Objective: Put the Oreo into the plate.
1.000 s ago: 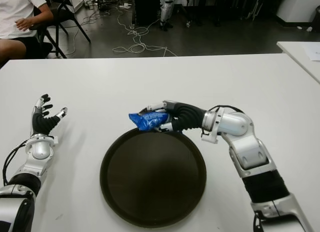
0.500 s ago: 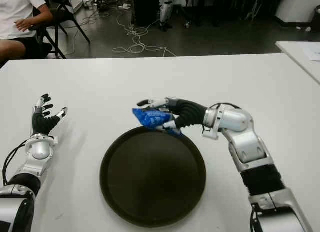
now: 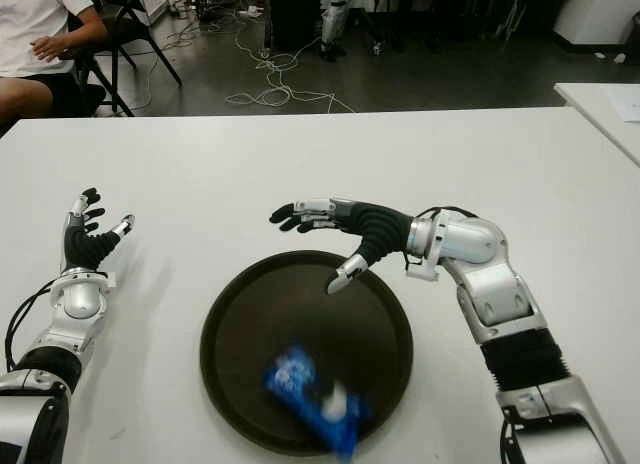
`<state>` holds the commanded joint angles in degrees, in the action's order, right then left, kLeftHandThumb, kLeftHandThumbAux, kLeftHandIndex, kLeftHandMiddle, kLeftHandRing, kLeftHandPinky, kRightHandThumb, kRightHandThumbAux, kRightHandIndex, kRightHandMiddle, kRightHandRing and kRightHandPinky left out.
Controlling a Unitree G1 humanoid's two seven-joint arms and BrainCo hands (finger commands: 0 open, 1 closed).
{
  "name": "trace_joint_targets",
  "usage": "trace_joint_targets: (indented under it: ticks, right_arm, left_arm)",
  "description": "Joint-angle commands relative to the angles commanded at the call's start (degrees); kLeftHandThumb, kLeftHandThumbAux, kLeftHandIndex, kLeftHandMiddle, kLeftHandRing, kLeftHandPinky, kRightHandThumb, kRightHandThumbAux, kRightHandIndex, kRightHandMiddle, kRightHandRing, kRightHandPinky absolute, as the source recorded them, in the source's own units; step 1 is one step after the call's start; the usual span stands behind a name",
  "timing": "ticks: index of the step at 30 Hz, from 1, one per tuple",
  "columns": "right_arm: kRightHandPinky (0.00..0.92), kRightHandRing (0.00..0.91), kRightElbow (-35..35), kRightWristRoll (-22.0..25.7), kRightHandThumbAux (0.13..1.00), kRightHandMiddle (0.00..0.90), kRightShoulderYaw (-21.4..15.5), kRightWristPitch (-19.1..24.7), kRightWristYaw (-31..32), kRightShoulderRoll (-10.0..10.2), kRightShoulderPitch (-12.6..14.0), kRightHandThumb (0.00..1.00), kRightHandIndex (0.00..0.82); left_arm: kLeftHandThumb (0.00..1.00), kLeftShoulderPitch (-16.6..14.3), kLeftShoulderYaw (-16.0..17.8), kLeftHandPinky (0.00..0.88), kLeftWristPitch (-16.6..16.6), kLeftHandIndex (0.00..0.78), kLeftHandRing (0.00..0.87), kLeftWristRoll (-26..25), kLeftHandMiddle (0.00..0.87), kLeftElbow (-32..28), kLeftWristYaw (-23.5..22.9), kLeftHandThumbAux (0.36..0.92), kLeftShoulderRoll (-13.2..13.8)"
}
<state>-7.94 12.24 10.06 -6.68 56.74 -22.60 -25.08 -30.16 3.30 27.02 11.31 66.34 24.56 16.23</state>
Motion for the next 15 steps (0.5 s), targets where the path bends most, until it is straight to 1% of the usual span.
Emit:
trace_joint_targets:
  ticks: [2, 4, 5, 8, 12, 15]
  right_arm:
    - [0.068, 0.117, 6.7, 0.6, 0.75, 0.143, -0.9, 2.8, -1.4, -1.4, 2.6, 0.0, 0.143]
    - [0.072, 0.114, 7.0, 0.0, 0.753, 0.141, -1.2, 2.8, -2.4, -1.4, 3.2, 0.0, 0.143]
    - [0.073, 0.112, 5.1, -0.6, 0.753, 0.139, -1.0, 1.9, -2.6, -0.9, 2.7, 0.0, 0.142]
    - [0.069, 0.112, 2.1, -1.3, 0.756, 0.136, -0.5, 0.8, -2.6, -0.2, 1.7, 0.0, 0.139]
    - [0.064, 0.112, 0.8, -1.1, 0.763, 0.134, -0.1, 0.0, -2.2, 0.1, 1.0, 0.0, 0.138]
    - [0.06, 0.109, 1.0, -1.1, 0.78, 0.134, 0.0, 0.4, -2.3, 0.0, 1.1, 0.0, 0.142]
  left_arm:
    - [0.25, 0.0, 0.2, 0.191, 0.1, 0.088, 0.162, -0.2, 0.144, -0.1, -0.1, 0.712, -0.1]
    - [0.25, 0.1, 0.2, 0.192, 0.2, 0.089, 0.164, -0.3, 0.145, -0.2, -0.2, 0.71, -0.2]
    - [0.247, 0.1, 0.2, 0.193, 0.3, 0.09, 0.165, -0.4, 0.146, -0.3, -0.3, 0.708, -0.1]
    - [0.235, 0.2, 0.1, 0.188, 0.3, 0.088, 0.165, -0.2, 0.148, -0.4, -0.3, 0.705, 0.0]
    - [0.228, 0.2, -0.4, 0.194, 0.0, 0.087, 0.166, 0.4, 0.149, -0.4, 0.2, 0.704, 0.3]
    - [0.23, 0.2, -0.8, 0.19, -0.1, 0.088, 0.167, 1.1, 0.148, -0.4, 1.0, 0.708, 0.4]
